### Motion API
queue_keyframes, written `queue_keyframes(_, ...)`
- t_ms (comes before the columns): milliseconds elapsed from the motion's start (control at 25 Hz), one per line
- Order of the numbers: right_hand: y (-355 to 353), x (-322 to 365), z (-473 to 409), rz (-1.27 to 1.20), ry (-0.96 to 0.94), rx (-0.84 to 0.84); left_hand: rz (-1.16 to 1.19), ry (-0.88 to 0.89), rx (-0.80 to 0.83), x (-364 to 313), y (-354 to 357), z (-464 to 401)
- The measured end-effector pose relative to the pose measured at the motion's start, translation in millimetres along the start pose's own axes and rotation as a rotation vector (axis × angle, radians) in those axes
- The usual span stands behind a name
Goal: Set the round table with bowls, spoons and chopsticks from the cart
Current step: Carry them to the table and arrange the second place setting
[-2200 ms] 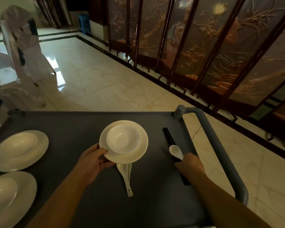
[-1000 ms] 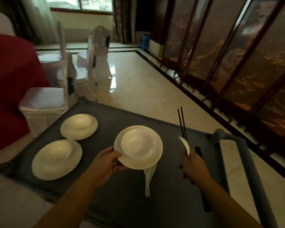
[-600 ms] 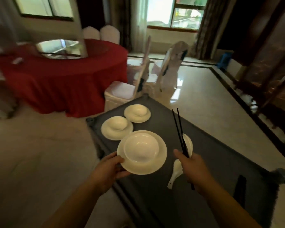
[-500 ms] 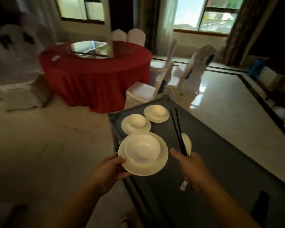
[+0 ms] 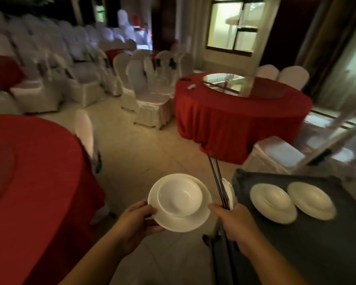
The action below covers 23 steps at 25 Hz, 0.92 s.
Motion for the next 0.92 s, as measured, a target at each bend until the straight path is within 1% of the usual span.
queue_keyframes(200, 85.2, 64.0, -94.1, 0.137, -0.027, 0.155, 0.059, 0.105, -0.108, -59.0, -89.8, -13.7)
queue_keyframes(440, 191.0, 136.9, -220.4, 0.243, -0.054, 0.285, 0.084, 0.204, -0.198, -144.9, -197.8, -49.7)
queue_keyframes(680, 278.8, 191.3, -312.7, 0.308, -0.101, 0.426, 0.138, 0.278, -0.336, -202.0, -273.8, -71.4)
queue_keyframes(920, 356.6, 234.4, -417.8, 0.391, -0.145, 0.607, 0.213, 0.333, -0.482, -239.8, -338.0, -106.5)
Point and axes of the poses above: each hand's wrist, its own z-axis away from the middle knuckle, its own y-axis out of the palm, x = y × z, the point moved 1 cm from there along -z, towards the middle knuckle, and after that the axes turned 15 degrees about x, right-handed, at the moved point
